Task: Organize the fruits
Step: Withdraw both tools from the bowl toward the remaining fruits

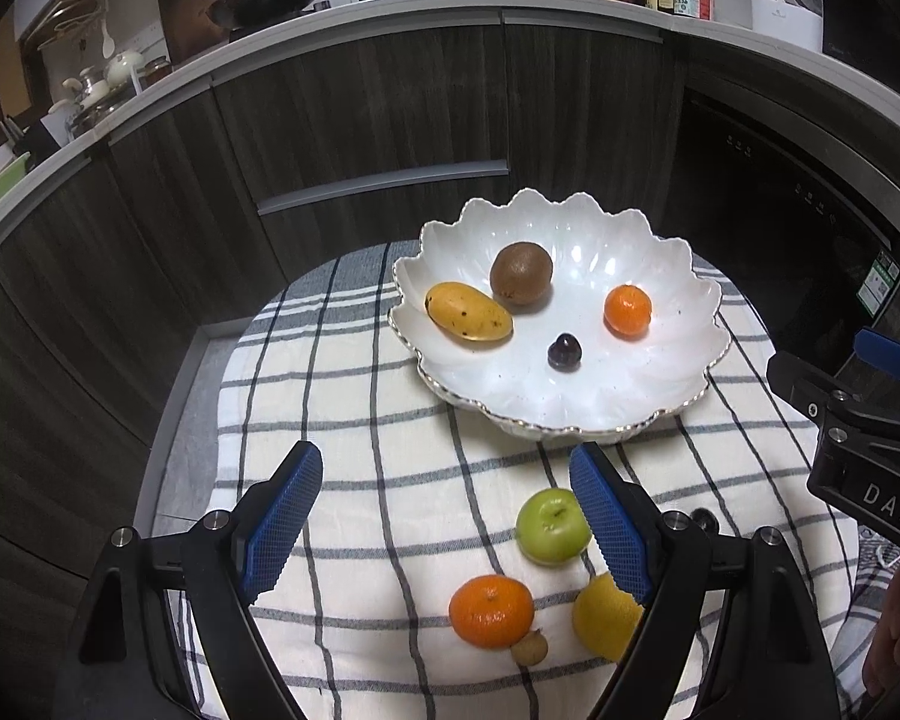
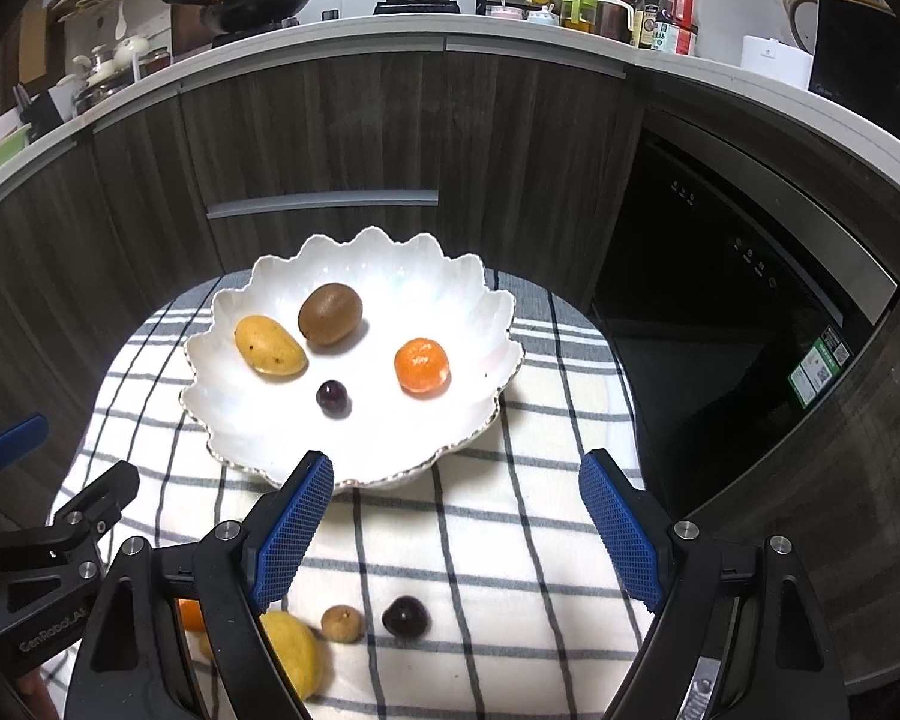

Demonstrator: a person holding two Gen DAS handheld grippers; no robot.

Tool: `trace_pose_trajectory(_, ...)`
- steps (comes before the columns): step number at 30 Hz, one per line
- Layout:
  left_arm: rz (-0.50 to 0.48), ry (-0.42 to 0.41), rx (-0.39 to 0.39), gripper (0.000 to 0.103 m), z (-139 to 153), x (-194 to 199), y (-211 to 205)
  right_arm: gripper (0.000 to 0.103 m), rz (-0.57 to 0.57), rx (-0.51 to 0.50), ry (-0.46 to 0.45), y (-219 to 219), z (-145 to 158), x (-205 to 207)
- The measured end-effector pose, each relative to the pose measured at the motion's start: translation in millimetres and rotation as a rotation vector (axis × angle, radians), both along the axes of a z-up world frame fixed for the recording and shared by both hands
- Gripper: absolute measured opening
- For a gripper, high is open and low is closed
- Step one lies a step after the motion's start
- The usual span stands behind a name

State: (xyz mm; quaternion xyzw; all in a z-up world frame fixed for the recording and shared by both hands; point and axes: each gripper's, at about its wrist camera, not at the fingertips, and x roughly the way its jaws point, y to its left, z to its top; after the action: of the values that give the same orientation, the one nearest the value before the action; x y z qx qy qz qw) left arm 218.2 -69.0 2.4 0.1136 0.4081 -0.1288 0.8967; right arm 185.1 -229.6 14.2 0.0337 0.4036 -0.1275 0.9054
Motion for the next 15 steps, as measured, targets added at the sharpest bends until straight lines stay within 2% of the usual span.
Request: trace_pose_trajectory(15,0.005,0.052,-0.016,0.085,-32,-12,5,0.085,-0.021,0.013,0.021,7,-17,-19)
